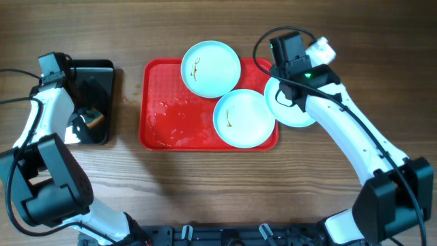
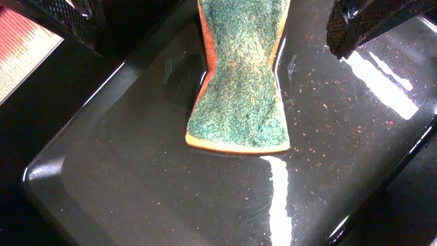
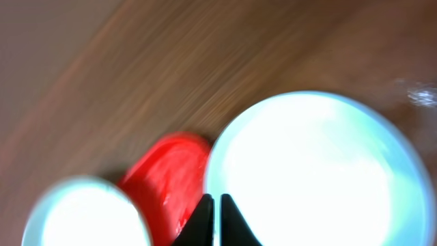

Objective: Clean dirty plates on tray and stack at the side
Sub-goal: 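Lift the cleaned plate with the right gripper and move it right of the tray, then lower the plate onto the table and open the right gripper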

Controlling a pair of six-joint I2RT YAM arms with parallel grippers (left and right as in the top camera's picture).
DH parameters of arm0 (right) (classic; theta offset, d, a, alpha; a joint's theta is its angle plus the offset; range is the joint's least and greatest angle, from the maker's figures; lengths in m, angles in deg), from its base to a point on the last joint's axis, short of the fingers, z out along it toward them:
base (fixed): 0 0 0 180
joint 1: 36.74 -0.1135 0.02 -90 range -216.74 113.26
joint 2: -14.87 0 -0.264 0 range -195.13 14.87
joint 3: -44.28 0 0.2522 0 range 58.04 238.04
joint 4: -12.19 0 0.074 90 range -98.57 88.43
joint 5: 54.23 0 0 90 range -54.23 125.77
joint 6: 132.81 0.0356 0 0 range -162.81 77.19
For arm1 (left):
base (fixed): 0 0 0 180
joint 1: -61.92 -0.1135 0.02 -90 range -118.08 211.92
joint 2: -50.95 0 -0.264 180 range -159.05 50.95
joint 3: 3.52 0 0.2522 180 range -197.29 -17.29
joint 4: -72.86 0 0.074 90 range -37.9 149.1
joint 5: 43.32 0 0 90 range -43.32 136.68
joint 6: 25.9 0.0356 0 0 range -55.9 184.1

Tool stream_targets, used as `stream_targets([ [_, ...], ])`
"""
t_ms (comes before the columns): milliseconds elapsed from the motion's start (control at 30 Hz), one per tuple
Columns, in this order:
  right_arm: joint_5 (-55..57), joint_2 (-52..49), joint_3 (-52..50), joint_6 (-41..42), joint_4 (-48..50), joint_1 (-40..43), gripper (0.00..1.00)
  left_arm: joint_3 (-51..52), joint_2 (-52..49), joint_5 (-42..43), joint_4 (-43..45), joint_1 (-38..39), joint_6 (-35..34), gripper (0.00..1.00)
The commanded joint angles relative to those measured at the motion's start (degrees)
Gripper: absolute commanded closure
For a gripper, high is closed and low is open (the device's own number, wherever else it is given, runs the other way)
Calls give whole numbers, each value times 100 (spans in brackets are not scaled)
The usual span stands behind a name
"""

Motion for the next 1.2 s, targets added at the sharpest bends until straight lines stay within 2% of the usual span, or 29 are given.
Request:
stream_targets([
  [0, -1191, -551, 57, -1478, -35, -48, 96, -72, -28, 9, 2, -42, -11, 0],
  [100, -1436, -903, 57, -1510, -136, -98, 96, -72, -28, 9, 7, -42, -11, 0],
  [200, -2114, -1141, 57, -2291, 282, -264, 96, -72, -28, 9, 9, -42, -11, 0],
  [300, -2085, -1161, 57, -2529, 448, -461, 96, -72, -28, 9, 4, -42, -11, 0],
  [467, -1635, -1405, 57, -1952, -20, -452, 96, -72, -28, 20, -17, -42, -11, 0],
  [1167, -577, -1423, 63, -1641, -791, -146, 96, -72, -28, 201, 7, -42, -11, 0],
])
